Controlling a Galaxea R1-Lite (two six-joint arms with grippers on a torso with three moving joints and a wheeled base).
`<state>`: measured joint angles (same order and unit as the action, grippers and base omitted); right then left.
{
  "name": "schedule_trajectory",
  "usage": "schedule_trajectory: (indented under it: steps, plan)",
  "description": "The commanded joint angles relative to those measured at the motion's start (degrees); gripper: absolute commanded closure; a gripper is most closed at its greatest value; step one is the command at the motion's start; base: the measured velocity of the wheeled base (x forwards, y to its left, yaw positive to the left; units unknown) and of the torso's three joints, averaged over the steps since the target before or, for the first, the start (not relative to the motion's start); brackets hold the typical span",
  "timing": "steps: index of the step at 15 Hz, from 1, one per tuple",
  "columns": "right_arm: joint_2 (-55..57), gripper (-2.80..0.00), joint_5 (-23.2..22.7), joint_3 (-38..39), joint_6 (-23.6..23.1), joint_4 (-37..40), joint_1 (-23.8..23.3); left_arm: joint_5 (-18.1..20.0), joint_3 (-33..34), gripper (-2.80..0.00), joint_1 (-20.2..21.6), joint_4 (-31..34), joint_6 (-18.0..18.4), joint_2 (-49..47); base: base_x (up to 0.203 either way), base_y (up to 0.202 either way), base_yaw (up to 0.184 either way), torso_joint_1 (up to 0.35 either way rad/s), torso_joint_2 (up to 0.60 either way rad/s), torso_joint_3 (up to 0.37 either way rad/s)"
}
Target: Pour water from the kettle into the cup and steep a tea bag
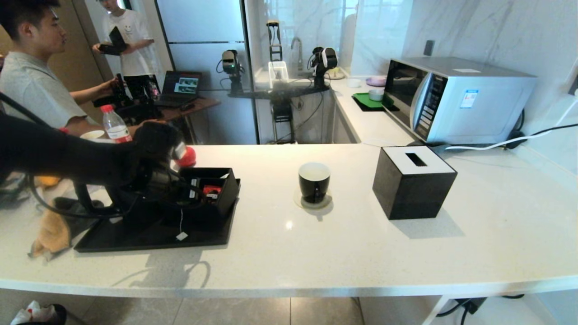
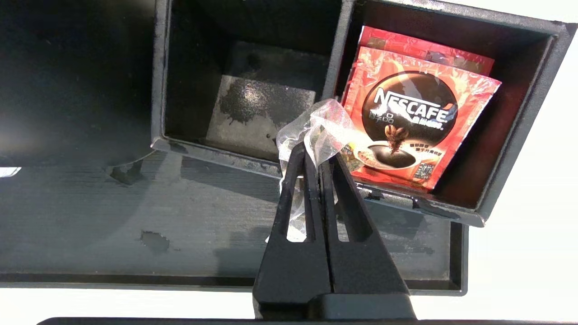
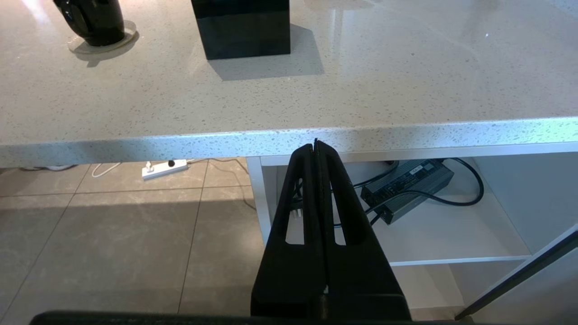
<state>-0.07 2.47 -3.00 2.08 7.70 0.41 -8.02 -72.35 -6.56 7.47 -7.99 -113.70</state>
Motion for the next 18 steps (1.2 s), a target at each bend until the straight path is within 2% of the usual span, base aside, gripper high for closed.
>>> schedule_trajectory:
  steps: [1, 14, 18]
  plan:
    - [0.1, 0.0, 0.0, 0.0, -0.1, 0.0, 0.0, -0.2, 0.0, 0.0, 0.1, 0.1, 0.0, 0.1, 0.0, 0.0, 0.0, 0.0, 0.0, 0.0]
    - [0.1, 0.0, 0.0, 0.0, 0.0, 0.0, 0.0, -0.4, 0.6, 0.0, 0.1, 0.3, -0.2, 8.2, 0.0, 0.0, 0.0, 0.0, 0.0, 0.0]
    - [0.1, 0.0, 0.0, 0.0, 0.0, 0.0, 0.0, -0.4, 4.4, 0.0, -0.2, 0.4, 0.1, 14.3, 0.0, 0.0, 0.0, 0.0, 0.0, 0.0]
